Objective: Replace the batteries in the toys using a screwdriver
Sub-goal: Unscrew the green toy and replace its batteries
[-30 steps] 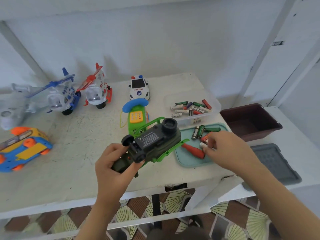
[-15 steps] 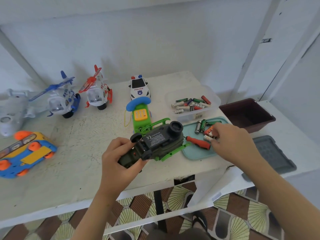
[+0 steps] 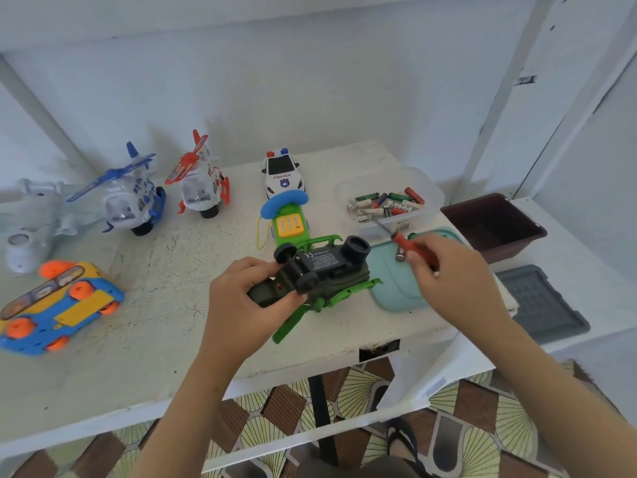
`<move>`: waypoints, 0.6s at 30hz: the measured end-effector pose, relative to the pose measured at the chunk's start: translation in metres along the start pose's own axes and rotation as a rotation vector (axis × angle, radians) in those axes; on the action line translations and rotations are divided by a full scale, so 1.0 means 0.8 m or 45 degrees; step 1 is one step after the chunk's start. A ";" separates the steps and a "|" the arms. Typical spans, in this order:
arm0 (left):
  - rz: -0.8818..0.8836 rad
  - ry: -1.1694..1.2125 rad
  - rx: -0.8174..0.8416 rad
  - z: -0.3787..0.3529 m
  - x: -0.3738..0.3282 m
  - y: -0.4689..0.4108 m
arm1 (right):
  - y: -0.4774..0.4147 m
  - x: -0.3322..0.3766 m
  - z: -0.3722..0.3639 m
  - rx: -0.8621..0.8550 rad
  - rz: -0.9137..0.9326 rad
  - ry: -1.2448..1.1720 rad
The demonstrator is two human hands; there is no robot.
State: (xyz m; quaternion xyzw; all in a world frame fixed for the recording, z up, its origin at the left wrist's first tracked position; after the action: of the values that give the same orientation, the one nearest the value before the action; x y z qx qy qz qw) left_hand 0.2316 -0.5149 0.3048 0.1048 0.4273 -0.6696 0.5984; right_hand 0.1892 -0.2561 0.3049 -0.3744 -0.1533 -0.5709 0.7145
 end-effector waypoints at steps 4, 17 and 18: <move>0.098 0.069 0.029 0.000 0.011 -0.001 | 0.008 0.021 0.022 0.189 0.103 -0.173; 0.126 0.079 0.068 0.006 0.012 -0.006 | 0.034 0.029 0.019 0.199 0.322 -0.019; 0.126 0.083 0.067 0.006 0.012 -0.005 | 0.036 0.029 0.018 0.169 0.324 -0.025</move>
State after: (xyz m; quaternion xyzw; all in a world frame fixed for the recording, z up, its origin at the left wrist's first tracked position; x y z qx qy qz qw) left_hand 0.2273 -0.5254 0.3037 0.1632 0.4232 -0.6464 0.6135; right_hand 0.2263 -0.2600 0.3194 -0.3483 -0.1488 -0.4606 0.8027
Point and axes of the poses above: each hand's wrist, its own y-axis away from the middle knuckle, its own z-axis out of the back of the hand, x = y × z, the point moved 2 cm from there along -y, towards the middle knuckle, and after that the axes turned 11 degrees about -y, right-handed, at the moved point
